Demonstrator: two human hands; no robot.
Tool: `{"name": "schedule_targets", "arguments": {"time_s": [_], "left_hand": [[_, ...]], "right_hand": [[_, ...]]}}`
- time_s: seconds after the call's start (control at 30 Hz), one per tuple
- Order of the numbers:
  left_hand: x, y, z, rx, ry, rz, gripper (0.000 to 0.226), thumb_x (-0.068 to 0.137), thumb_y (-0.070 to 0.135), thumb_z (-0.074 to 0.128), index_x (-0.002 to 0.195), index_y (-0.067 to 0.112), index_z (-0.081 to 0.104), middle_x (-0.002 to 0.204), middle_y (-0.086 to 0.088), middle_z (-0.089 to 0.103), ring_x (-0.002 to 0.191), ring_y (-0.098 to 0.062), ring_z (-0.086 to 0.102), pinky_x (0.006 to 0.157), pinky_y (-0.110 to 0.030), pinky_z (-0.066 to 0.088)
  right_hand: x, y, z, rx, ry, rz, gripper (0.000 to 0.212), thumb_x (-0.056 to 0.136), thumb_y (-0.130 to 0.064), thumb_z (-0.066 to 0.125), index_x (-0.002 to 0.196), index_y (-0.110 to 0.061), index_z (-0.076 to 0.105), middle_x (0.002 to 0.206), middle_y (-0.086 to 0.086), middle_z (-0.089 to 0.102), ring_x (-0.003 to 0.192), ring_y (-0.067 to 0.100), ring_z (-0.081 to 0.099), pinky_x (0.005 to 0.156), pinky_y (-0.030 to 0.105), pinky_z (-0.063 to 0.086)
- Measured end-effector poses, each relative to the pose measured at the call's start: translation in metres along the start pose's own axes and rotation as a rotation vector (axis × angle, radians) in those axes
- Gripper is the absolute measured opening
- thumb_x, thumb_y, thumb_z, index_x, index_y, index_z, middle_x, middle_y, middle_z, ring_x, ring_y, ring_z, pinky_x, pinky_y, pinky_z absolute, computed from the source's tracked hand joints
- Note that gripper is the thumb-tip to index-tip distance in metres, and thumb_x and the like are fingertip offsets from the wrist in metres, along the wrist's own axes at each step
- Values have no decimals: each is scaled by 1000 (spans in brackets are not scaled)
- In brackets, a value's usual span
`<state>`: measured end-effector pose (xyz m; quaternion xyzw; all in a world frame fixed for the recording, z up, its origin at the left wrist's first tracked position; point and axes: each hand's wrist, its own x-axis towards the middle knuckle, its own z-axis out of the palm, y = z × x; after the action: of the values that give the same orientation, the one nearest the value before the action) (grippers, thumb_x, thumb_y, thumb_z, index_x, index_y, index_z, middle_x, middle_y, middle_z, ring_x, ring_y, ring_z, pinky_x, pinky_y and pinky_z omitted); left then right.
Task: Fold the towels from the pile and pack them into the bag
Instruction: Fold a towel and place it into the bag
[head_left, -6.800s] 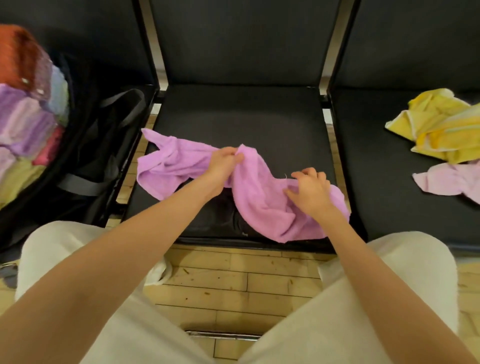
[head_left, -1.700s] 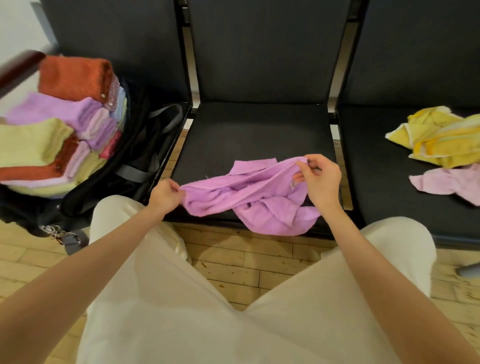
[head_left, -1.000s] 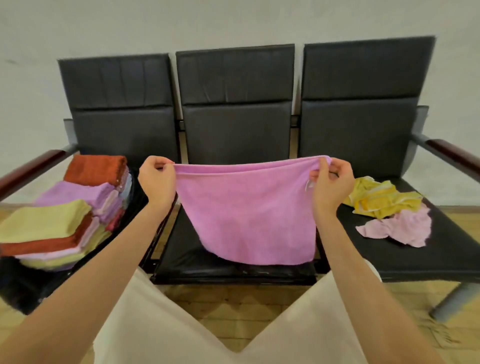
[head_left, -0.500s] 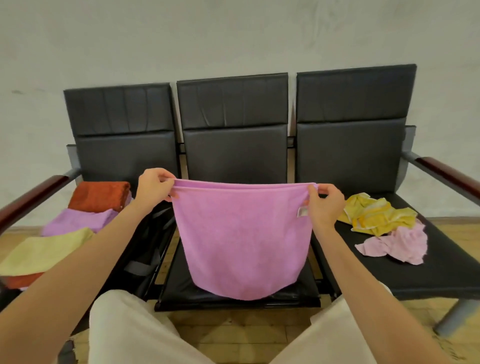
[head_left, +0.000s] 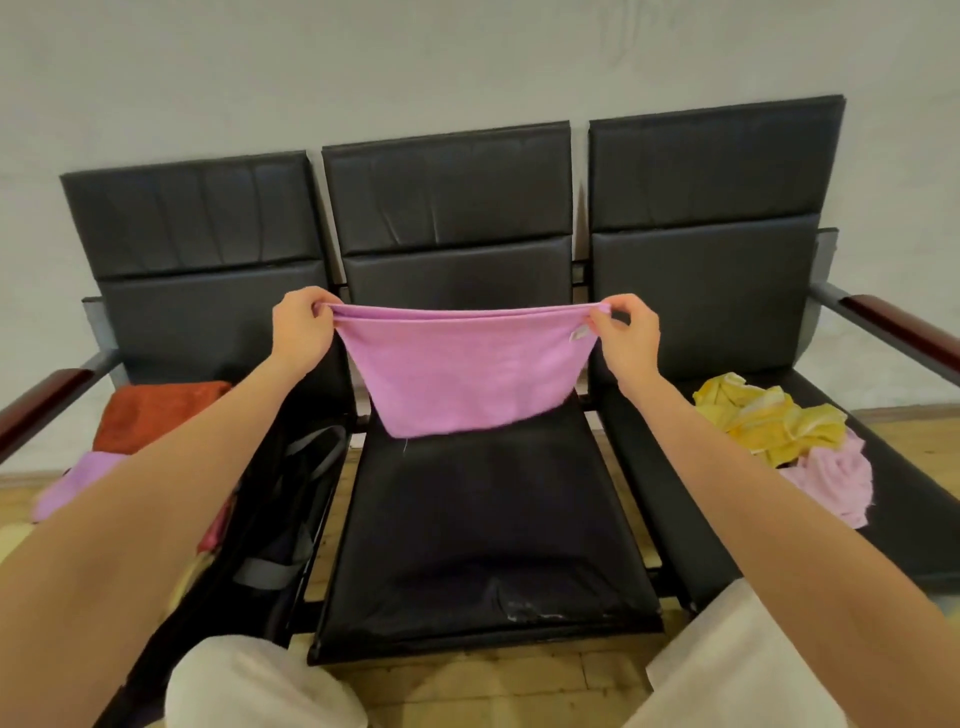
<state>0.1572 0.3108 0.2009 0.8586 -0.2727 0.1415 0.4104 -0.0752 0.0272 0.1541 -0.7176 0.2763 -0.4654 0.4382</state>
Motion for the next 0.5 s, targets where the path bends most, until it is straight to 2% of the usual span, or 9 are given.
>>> {"name": "schedule_targets", "arguments": {"time_s": [0.17, 0.33, 0.4, 0.47, 0.5], "left_hand": [[-31, -34, 16, -10, -71, -44, 29, 88, -5, 43, 96, 0, 70, 95, -17, 69, 92, -30, 65, 87, -43, 53], [-104, -83, 52, 71, -259, -136, 27, 89, -7, 45, 97, -5, 71, 97, -19, 69, 92, -31, 64, 78, -26, 42], [-137, -107, 65, 121, -379, -178, 26, 87, -8, 46, 92, -3, 71, 93, -21, 69, 90, -35, 65, 75, -27, 43], [-170, -128, 73, 191, -509, -170, 24, 86, -8, 49, 90, -4, 71, 94, -21, 69, 90, -36, 64, 79, -32, 46], [-186, -137, 74, 230, -576, -149, 23, 86, -8, 48, 89, -5, 71, 95, -21, 69, 92, -35, 63, 81, -34, 47]], "right_hand": [[-35, 34, -4, -80, -74, -16, 14, 89, -14, 62, 101, -6, 65, 95, 4, 65, 89, 10, 62, 80, 18, 50], [-110, 86, -5, -281, -210, 81, 9, 87, -7, 64, 94, -1, 66, 92, 10, 66, 83, 13, 59, 71, 16, 41], [-142, 106, -7, -368, -307, 116, 7, 85, -6, 66, 86, 1, 67, 87, 14, 67, 78, 19, 60, 69, 20, 43], [-169, 123, -11, -439, -398, 170, 9, 83, -7, 68, 84, 2, 69, 85, 16, 68, 79, 26, 64, 75, 33, 51], [-180, 128, -13, -484, -444, 198, 10, 83, -8, 69, 86, 2, 69, 88, 15, 69, 82, 27, 64, 79, 33, 51]]}}
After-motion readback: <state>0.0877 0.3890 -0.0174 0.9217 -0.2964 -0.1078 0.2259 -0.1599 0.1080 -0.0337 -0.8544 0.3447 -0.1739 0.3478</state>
